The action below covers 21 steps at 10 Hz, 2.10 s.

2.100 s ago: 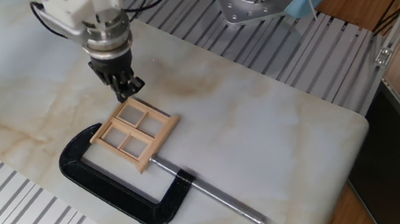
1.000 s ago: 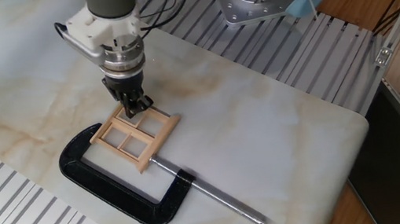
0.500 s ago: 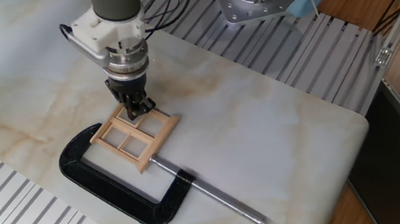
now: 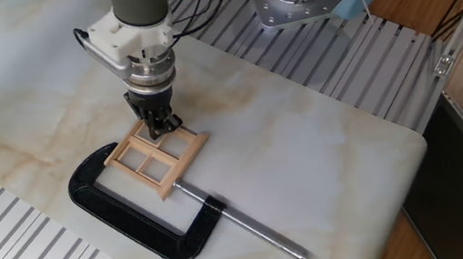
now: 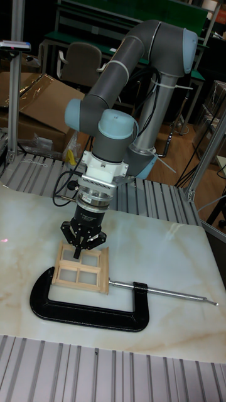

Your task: Open a sliding window

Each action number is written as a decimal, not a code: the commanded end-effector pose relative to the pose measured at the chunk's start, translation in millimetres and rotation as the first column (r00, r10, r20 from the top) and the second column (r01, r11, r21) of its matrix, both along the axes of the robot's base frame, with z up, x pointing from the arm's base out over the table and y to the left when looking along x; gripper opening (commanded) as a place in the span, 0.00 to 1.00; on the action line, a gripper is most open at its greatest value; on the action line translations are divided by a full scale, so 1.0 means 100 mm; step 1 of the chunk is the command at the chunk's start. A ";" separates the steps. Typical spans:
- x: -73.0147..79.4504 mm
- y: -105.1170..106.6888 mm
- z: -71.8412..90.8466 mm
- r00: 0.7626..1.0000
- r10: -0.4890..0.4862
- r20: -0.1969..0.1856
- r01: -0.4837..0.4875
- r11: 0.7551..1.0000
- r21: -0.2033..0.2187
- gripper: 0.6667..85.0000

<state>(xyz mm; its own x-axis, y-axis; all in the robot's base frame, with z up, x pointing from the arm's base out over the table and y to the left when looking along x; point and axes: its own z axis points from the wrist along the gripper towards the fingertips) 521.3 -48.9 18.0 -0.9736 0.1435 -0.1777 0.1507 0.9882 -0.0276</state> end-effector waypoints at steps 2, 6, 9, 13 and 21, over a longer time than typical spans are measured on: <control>0.01 -0.03 0.04 1.000 -0.002 -0.003 0.002 1.000 0.002 0.00; 0.02 -0.10 0.05 0.999 0.040 -0.005 -0.040 0.999 -0.034 0.00; -0.13 0.12 0.02 0.983 0.172 -0.061 -0.170 0.985 0.036 0.00; -0.18 -0.02 0.02 0.983 0.161 -0.089 -0.163 0.987 -0.010 0.00; -0.19 0.03 -0.04 0.985 0.152 -0.079 -0.151 0.988 0.017 0.00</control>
<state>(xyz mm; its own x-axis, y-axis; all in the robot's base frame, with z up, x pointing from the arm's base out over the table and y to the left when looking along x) 501.8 -47.1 14.5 -0.9955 -0.0124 -0.0934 -0.0092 0.9993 -0.0349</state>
